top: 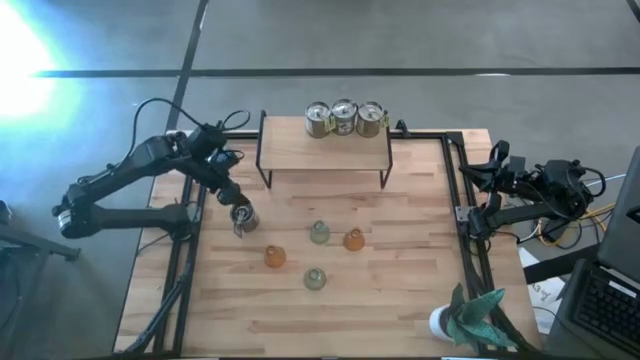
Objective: Pick & Place candle stick holders
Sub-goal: Put the silver scented candle on the shelf
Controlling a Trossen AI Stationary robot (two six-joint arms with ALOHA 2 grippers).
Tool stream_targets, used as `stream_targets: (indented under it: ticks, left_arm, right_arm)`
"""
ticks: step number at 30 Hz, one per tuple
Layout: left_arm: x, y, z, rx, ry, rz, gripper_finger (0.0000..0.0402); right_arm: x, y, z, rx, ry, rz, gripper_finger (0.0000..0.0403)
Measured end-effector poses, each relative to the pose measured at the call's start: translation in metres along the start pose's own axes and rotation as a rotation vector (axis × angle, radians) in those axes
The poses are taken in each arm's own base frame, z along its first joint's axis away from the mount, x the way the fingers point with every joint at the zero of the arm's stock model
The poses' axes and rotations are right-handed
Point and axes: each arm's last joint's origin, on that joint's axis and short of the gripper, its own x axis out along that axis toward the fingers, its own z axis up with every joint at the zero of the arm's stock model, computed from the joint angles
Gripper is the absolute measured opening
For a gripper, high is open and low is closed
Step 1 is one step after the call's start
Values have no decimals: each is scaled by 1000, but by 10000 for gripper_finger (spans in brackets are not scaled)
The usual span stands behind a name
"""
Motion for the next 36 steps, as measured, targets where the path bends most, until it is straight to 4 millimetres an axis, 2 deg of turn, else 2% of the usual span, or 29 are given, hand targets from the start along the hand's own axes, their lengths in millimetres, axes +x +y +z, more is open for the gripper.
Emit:
stream_targets:
  ticks: [2,9,12,16,20,27,36]
  left_arm:
    - [0,2,1,-6,-26,68,395]
    - [2,8,4,-126,-100,245,375]
    - [5,10,6,-179,-125,255,374]
    - [8,8,14,-148,-192,200,373]
    - [11,12,17,-176,-229,301,374]
    - [31,23,17,-288,-63,430,398]
    - [58,33,20,-465,125,497,400]
  right_arm:
    - [0,0,0,-1,0,0,8]
    - [0,0,0,0,0,1,8]
    - [0,0,0,-1,0,0,8]
    - [0,0,0,-2,0,0,8]
    - [0,0,0,-1,0,0,8]
    - [0,0,0,-1,0,0,8]
    - [0,0,0,0,0,0,8]
